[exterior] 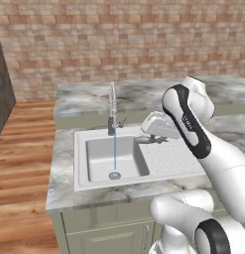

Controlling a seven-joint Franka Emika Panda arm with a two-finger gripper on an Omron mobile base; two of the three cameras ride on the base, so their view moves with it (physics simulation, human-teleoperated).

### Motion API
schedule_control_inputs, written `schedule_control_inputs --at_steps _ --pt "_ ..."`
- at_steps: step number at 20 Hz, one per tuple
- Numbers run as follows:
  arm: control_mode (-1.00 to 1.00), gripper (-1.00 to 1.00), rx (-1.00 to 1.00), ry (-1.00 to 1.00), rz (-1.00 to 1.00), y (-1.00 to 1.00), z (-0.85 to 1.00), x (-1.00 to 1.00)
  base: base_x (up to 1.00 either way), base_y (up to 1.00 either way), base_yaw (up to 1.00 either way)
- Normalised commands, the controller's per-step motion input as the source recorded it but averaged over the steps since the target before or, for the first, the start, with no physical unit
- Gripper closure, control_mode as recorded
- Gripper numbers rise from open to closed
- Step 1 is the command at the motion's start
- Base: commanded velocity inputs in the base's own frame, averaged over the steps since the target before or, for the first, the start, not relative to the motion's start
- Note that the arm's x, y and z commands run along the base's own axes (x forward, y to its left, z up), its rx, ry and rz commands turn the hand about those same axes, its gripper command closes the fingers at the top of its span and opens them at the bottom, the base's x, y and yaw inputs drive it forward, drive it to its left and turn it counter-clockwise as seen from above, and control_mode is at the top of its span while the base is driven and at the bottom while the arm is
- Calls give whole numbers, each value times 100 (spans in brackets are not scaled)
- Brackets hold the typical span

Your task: Take the fish out of the fridge, briefly rinse it in the sink, and place it on the tray next to the sink.

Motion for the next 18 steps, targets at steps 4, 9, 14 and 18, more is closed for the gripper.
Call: schedule_control_inputs --at_steps 4,9,14,18 --pt "-100 100 -5 31 -51 0 25 -77 0 0 0" --pt "-100 100 -31 5 -63 0 4 -66 0 0 0" --pt "-100 100 -45 -25 -49 23 0 -21 0 0 0" --pt "-100 100 -4 -2 -6 4 0 2 0 0 0"
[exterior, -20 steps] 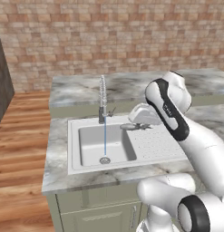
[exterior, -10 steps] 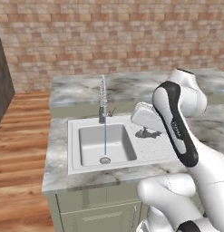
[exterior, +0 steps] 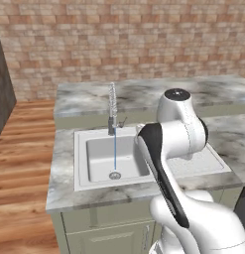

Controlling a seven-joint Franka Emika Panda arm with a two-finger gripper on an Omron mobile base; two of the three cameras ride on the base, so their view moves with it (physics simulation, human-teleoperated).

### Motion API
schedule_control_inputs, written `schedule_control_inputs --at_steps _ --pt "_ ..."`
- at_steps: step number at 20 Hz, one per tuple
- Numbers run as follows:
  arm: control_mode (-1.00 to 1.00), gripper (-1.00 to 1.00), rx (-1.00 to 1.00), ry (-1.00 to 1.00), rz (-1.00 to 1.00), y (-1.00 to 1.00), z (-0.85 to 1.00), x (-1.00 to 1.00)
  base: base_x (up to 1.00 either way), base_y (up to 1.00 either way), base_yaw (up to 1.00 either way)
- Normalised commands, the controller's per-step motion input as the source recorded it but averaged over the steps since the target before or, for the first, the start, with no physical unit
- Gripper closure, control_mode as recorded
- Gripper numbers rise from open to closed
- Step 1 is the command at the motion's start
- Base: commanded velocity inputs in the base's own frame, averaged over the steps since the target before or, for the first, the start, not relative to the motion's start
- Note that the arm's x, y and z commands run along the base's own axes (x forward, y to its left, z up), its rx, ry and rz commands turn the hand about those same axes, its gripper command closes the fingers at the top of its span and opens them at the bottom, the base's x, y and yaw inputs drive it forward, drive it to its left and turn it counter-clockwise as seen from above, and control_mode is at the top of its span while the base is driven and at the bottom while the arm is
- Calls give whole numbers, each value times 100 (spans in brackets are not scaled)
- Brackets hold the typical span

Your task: Take the fish out of the fridge, briefly rinse it in the sink, and place it on the tray next to the sink.

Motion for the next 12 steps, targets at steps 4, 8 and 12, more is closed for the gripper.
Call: schedule_control_inputs --at_steps 4,8,12 --pt "100 100 0 -2 -3 -2 -5 -38 -50 -11 -7" --pt "100 100 0 0 0 0 0 0 -100 -61 -23" --pt "100 100 0 0 0 0 0 0 -31 -97 -37"
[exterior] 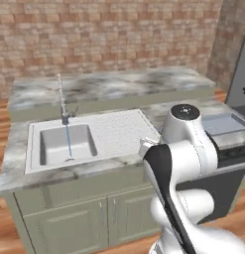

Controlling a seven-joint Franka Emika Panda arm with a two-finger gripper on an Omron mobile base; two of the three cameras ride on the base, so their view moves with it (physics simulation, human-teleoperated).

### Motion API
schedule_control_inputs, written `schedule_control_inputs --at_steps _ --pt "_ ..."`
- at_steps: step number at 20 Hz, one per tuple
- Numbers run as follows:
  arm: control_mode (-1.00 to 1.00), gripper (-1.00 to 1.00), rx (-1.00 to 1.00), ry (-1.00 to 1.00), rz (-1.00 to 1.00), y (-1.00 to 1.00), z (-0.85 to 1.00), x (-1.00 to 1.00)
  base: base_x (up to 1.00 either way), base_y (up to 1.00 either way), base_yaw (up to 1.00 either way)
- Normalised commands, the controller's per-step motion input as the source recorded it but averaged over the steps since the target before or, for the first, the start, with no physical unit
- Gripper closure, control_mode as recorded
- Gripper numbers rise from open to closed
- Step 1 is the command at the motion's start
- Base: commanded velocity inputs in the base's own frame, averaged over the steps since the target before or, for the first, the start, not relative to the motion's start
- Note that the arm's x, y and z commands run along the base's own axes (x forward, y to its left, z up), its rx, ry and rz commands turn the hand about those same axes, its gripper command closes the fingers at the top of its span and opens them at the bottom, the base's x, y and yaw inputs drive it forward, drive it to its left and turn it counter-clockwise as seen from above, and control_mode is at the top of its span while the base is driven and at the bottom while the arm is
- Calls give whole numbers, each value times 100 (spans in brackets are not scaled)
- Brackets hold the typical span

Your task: Take the fish out of the fridge, briefly rinse it in the sink, and place it on the tray next to the sink.

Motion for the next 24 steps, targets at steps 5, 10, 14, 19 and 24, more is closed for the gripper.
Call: schedule_control_inputs --at_steps 5,10,14,19,24 --pt "100 100 0 0 0 0 0 0 26 -98 -38" --pt "100 100 0 0 0 0 0 0 89 -40 -11" --pt "100 100 0 0 0 0 0 0 100 -22 0" --pt "100 100 0 0 0 0 0 0 88 -29 -2" --pt "-100 100 2 3 -29 -38 -6 15 13 -17 -12"
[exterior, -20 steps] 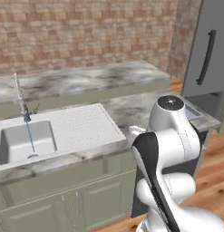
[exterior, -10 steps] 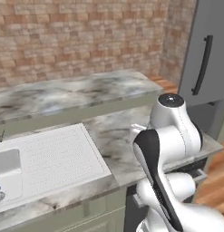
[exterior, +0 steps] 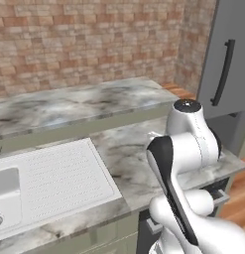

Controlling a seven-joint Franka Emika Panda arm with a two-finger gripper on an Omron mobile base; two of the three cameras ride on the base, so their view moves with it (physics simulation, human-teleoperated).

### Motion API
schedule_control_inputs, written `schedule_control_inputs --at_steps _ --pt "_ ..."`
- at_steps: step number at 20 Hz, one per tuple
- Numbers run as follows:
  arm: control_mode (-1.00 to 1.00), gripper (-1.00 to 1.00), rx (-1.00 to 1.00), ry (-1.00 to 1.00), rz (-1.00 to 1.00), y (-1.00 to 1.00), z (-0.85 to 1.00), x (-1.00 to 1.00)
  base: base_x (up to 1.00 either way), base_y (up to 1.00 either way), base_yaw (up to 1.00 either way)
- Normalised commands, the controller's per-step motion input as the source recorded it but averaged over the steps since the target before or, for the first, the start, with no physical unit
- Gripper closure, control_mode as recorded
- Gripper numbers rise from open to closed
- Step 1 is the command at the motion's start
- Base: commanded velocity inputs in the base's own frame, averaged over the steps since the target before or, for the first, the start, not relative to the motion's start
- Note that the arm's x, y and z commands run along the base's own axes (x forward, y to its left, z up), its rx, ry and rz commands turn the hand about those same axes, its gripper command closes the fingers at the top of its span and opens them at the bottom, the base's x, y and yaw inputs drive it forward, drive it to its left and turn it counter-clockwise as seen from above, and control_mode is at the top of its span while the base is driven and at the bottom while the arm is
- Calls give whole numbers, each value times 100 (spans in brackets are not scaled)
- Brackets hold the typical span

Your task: Take the fish out of the fridge, briefly rinse it in the sink, and place it on the tray next to the sink.

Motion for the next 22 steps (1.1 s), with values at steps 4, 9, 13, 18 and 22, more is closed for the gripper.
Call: schedule_control_inputs --at_steps 4,9,13,18,22 --pt "-100 100 1 4 -48 -58 -12 77 0 0 0" --pt "-100 100 0 0 -28 -34 -3 100 0 0 0" --pt "-100 100 8 11 -3 -55 -1 100 0 0 0" --pt "-100 100 8 6 0 -81 -15 100 0 0 0" --pt "-100 100 3 5 1 -69 -30 89 0 0 0"
